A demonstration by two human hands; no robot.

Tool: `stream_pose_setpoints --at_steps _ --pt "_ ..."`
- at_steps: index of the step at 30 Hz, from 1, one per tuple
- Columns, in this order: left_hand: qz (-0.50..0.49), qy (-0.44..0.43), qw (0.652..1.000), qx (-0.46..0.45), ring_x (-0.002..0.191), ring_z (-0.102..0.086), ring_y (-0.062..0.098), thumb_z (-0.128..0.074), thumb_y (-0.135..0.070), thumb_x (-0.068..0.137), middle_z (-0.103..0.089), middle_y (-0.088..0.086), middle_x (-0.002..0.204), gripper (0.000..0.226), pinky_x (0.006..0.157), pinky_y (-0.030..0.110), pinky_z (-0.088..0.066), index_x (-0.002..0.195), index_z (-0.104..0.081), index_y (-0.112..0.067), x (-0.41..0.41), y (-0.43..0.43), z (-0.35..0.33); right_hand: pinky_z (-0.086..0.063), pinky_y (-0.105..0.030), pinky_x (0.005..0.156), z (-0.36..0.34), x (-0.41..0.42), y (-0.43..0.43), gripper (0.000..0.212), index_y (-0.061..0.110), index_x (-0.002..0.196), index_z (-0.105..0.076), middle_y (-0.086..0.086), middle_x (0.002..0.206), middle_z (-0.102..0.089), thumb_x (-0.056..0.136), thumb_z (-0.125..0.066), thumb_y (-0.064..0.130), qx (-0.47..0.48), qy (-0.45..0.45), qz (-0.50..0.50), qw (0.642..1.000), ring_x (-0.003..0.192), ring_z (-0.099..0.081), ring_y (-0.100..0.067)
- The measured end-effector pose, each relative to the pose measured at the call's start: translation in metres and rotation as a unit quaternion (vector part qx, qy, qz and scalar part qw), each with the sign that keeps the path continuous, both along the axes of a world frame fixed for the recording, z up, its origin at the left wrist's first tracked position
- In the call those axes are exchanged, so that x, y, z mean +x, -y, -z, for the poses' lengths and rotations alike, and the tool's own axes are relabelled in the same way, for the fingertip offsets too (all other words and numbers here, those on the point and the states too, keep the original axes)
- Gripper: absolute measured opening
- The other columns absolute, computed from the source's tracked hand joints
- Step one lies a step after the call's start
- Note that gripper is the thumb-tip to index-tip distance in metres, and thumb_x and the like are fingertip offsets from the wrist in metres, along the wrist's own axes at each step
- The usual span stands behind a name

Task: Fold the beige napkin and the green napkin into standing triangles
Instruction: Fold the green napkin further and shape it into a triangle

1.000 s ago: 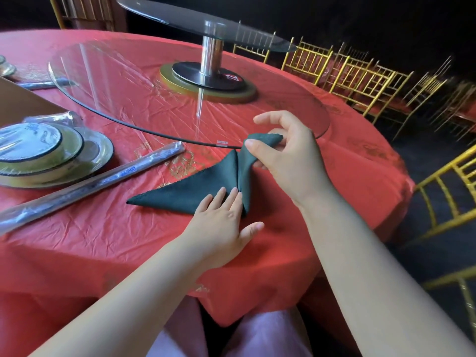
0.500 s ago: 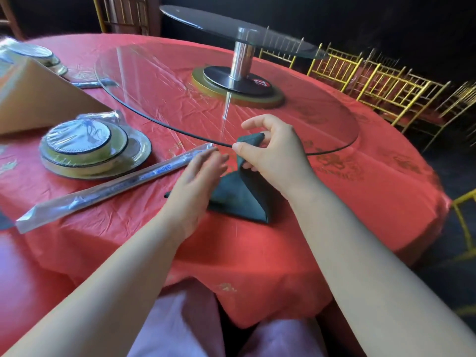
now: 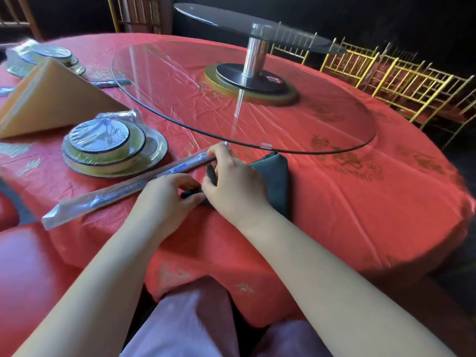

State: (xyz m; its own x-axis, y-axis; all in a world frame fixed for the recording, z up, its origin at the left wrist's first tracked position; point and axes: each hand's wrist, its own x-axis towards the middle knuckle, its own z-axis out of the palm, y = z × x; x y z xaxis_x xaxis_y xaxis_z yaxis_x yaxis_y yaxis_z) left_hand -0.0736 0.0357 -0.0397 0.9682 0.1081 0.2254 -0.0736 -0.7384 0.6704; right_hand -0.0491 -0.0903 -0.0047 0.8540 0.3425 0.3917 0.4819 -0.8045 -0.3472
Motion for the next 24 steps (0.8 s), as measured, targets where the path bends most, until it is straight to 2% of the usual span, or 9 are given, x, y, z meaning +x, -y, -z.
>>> stream_pose_setpoints --at_steps 2,5,8,10,12,14,16,19,24 --pt "-0.02 0.015 1.0 -0.008 0.06 -0.049 0.0 -0.07 -0.027 0.077 -0.058 -0.015 0.065 0.002 0.059 0.022 -0.034 0.078 -0.069 -0.026 0.002 0.001 0.004 -0.049 -0.04 0.074 0.007 0.0 0.001 0.032 0.018 0.118 -0.045 -0.008 0.099 -0.066 0.087 -0.052 0.024 -0.002 -0.004 -0.007 1.0 0.094 -0.061 -0.033" --pt "-0.046 0.02 0.999 -0.006 0.072 -0.056 0.019 -0.071 -0.026 0.074 -0.06 -0.011 0.066 0.008 0.07 0.031 -0.041 0.071 -0.065 -0.03 0.003 0.002 0.008 -0.049 -0.04 0.076 0.012 -0.001 0.002 0.036 0.016 0.119 -0.046 -0.006 0.1 -0.066 0.087 -0.059 0.028 0.018 -0.011 -0.029 0.999 0.094 -0.062 -0.031" --pt "-0.055 0.032 0.998 0.006 0.071 -0.055 0.021 -0.072 -0.019 0.069 -0.059 -0.008 0.063 0.013 0.064 0.029 -0.036 0.069 -0.064 -0.03 0.003 0.003 0.006 -0.046 -0.041 0.086 0.011 -0.006 0.012 0.049 0.013 0.122 -0.047 -0.001 0.102 -0.068 0.083 -0.066 0.034 0.04 -0.052 -0.111 0.992 0.095 -0.062 -0.026" --pt "-0.058 0.035 0.998 0.002 0.066 -0.052 0.02 -0.075 -0.021 0.067 -0.058 -0.005 0.062 0.01 0.06 0.028 -0.032 0.07 -0.066 -0.023 0.003 0.0 0.003 -0.039 -0.042 0.097 0.009 -0.007 0.034 0.049 0.014 0.121 -0.051 0.002 0.11 -0.067 0.082 -0.059 0.043 0.05 -0.021 -0.125 0.991 0.103 -0.058 -0.019" --pt "-0.041 0.038 0.998 0.0 0.062 -0.05 0.016 -0.078 -0.021 0.067 -0.057 -0.006 0.061 0.01 0.058 0.028 -0.031 0.072 -0.069 -0.02 0.005 -0.004 0.002 -0.027 -0.042 0.108 0.009 -0.005 0.067 0.052 0.021 0.123 -0.052 0.011 0.121 -0.06 0.081 -0.045 0.051 0.039 -0.006 -0.081 0.996 0.113 -0.049 -0.005" --pt "-0.016 0.034 0.999 0.0 0.06 -0.05 0.011 -0.077 -0.016 0.068 -0.06 -0.004 0.064 0.011 0.057 0.026 -0.034 0.076 -0.07 -0.02 0.005 -0.009 0.001 -0.011 -0.037 0.116 0.015 -0.005 0.097 0.06 0.032 0.131 -0.044 0.022 0.133 -0.043 0.078 -0.035 0.059 -0.002 -0.07 -0.05 0.996 0.126 -0.031 0.009" --pt "-0.007 0.025 1.0 -0.006 0.061 -0.052 0.005 -0.076 -0.013 0.069 -0.063 -0.004 0.07 0.016 0.059 0.02 -0.036 0.082 -0.071 -0.021 0.004 -0.012 0.001 0.002 -0.027 0.116 0.026 -0.008 0.112 0.066 0.043 0.138 -0.029 0.026 0.144 -0.022 0.076 -0.031 0.065 -0.05 -0.138 -0.062 0.987 0.134 -0.008 0.013" --pt "-0.022 0.021 0.999 -0.011 0.069 -0.059 0.012 -0.075 -0.01 0.07 -0.064 -0.006 0.074 0.022 0.067 0.023 -0.038 0.088 -0.071 -0.021 0.0 -0.012 0.001 0.01 -0.023 0.113 0.036 -0.01 0.112 0.057 0.05 0.14 -0.013 0.026 0.149 -0.001 0.088 -0.035 0.057 -0.098 -0.16 -0.085 0.978 0.138 0.01 0.009" --pt "-0.038 0.0 0.999 -0.036 0.078 -0.062 0.012 -0.071 -0.002 0.073 -0.067 -0.007 0.08 0.026 0.075 0.021 -0.04 0.091 -0.068 -0.021 -0.007 -0.015 0.001 0.012 -0.025 0.113 0.037 -0.01 0.111 0.052 0.05 0.141 -0.007 0.017 0.155 0.001 0.1 -0.034 0.035 -0.129 -0.16 -0.092 0.974 0.14 0.011 0.002"
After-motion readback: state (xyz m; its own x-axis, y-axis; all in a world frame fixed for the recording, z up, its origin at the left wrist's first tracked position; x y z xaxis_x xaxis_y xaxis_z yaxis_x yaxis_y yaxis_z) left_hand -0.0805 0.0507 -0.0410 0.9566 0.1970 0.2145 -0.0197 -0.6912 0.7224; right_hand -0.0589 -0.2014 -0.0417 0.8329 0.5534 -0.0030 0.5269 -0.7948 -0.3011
